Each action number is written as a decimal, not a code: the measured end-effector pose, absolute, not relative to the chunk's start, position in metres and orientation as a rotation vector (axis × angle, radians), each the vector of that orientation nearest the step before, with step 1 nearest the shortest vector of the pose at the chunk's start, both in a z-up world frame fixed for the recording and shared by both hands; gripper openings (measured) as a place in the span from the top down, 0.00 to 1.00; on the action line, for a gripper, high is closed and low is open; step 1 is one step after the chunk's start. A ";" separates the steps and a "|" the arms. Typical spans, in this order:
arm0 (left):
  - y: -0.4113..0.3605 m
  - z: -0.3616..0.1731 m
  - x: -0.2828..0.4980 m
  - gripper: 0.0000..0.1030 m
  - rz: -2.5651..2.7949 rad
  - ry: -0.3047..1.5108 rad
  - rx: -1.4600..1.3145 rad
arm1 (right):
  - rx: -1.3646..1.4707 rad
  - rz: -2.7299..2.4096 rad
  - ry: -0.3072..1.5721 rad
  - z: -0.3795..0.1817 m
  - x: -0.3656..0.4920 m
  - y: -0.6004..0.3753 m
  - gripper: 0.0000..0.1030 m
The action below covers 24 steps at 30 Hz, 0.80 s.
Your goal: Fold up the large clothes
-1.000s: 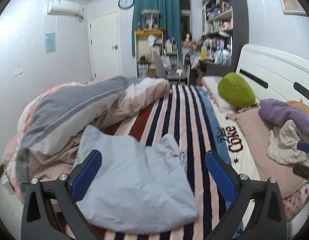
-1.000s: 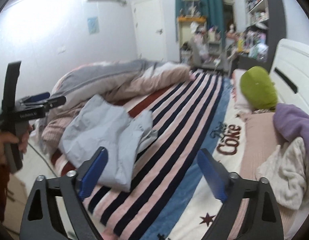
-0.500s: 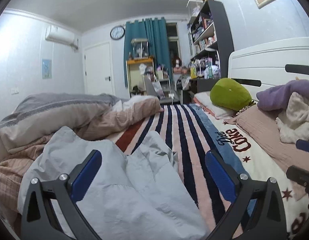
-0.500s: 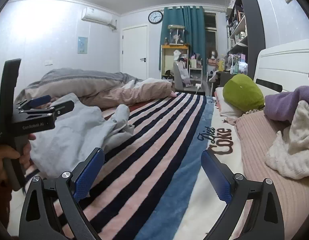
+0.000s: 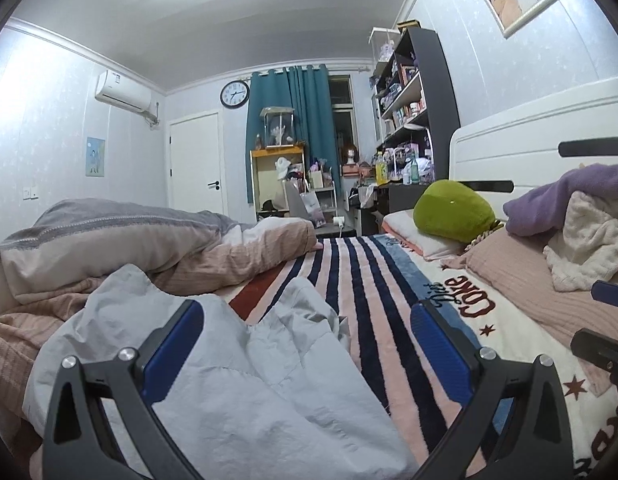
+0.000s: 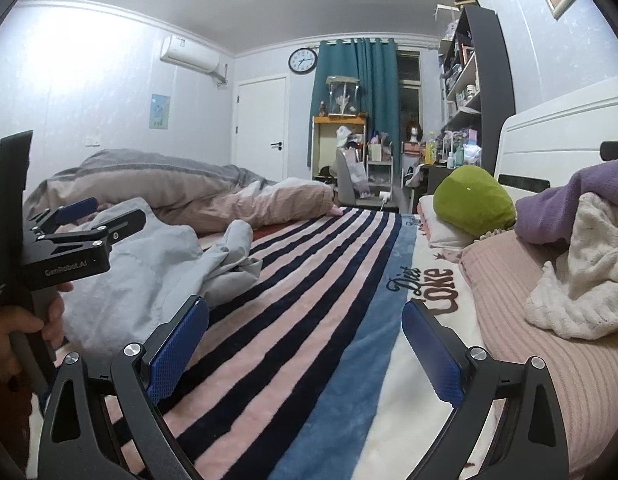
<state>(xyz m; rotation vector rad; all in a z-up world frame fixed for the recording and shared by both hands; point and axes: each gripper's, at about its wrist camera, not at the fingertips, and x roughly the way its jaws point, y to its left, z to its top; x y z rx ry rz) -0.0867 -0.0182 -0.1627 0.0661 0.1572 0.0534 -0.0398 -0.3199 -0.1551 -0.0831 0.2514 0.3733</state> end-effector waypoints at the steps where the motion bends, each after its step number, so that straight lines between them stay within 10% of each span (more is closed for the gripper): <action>1: -0.018 -0.161 -0.089 0.01 0.053 0.151 0.064 | -0.086 0.368 0.247 -0.154 -0.041 -0.320 0.06; 24: -0.018 -0.122 -0.132 0.01 0.016 0.123 0.020 | -0.110 0.264 0.245 -0.116 -0.100 -0.331 0.06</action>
